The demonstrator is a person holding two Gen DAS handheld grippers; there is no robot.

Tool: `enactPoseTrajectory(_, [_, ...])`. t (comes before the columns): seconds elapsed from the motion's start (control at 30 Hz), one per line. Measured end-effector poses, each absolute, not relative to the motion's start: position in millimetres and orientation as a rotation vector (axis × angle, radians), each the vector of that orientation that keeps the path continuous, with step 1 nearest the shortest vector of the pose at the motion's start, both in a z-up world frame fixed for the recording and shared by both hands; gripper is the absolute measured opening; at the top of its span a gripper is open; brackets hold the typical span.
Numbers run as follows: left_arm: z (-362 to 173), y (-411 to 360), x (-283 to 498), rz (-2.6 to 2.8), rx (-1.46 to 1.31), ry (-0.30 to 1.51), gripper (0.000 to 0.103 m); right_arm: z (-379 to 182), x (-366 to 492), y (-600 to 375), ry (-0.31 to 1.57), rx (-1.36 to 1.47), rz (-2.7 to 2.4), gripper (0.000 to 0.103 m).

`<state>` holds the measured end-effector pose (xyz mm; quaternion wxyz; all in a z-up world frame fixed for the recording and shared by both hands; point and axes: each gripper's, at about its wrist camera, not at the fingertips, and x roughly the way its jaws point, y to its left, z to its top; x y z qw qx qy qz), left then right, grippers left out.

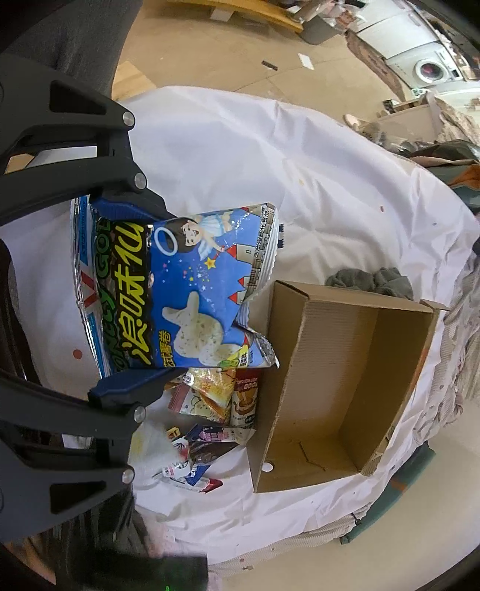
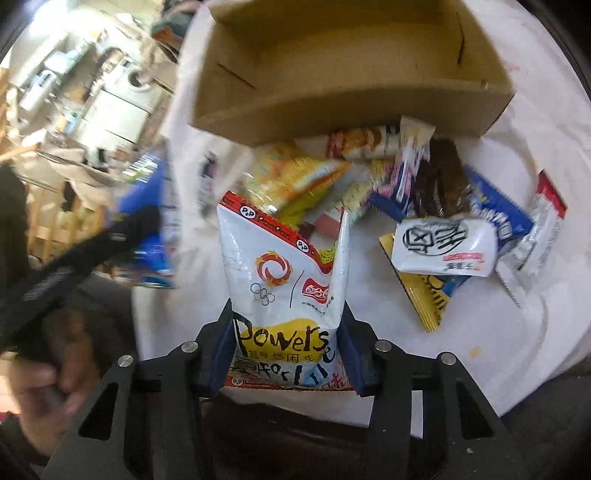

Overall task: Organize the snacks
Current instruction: 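Carry both bags into the box and open both tools to release them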

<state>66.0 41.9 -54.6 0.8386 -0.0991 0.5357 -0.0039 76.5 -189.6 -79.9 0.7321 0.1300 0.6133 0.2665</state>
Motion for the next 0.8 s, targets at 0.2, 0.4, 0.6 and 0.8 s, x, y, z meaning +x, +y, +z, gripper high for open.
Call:
enactPoseTrajectory(0.2, [-33.6,34.2,72.6,-0.027,-0.174,1.077,0.062,-23.4,86.6,-218.9,1.191,0.312,0.597,0.052])
enactPoseTrajectory(0.4, [-10.6,23.8,94.4,-0.045,-0.143,1.041,0.062,-2.6,117.6,-236.3,1.114,0.319,0.569,0.052])
enactPoseTrajectory(0.6, [6.6,11.0,127.8,-0.064,-0.103,1.005,0.062,6.3,149.2,-237.1,1.047,0.326,0.551,0.052])
enactPoseTrajectory(0.8, [18.8,-5.9,170.8,-0.082,-0.058,0.958,0.062,4.5,188.6,-251.0,0.958,0.339,0.498,0.052])
